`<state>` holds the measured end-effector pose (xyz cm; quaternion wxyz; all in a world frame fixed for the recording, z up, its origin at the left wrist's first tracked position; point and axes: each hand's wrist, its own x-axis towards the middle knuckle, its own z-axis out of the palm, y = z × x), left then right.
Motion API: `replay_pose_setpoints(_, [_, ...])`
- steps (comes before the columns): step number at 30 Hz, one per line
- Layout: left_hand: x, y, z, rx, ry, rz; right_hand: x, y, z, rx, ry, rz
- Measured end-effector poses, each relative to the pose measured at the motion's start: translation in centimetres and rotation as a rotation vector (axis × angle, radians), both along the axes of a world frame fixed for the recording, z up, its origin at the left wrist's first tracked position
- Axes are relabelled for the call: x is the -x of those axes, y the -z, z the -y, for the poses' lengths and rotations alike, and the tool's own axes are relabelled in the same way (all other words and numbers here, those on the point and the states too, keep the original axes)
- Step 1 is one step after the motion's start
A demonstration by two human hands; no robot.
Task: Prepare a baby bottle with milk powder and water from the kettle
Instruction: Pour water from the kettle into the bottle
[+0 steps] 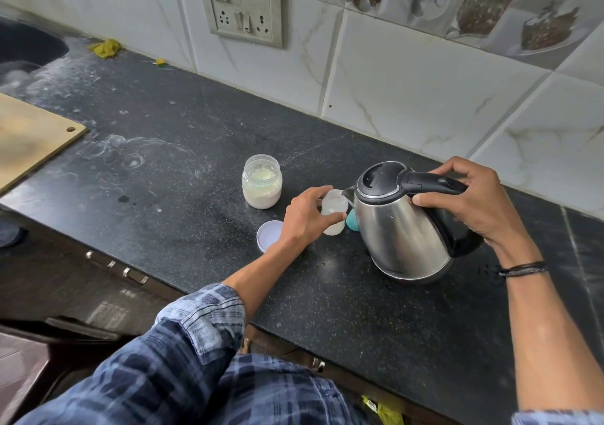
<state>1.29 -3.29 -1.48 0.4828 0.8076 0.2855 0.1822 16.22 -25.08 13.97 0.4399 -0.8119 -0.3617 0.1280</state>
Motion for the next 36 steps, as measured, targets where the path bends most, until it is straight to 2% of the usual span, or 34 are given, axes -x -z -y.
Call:
replay_pose_setpoints(14, [-0.6,-1.4,1.0,0.033,0.041,0.034,-0.2,1.5,4.8,-0.138,0.123,-0.097])
replay_pose_setpoints(21, [-0.4,-1.3,1.6,0.003,0.041,0.019,0.9,3.9,7.9,-0.302,0.273,-0.168])
replay_pose_setpoints(36, [0.6,-1.0,2.4,-0.015,0.075,-0.024,5.5,7.6,9.6,-0.517,0.602,-0.121])
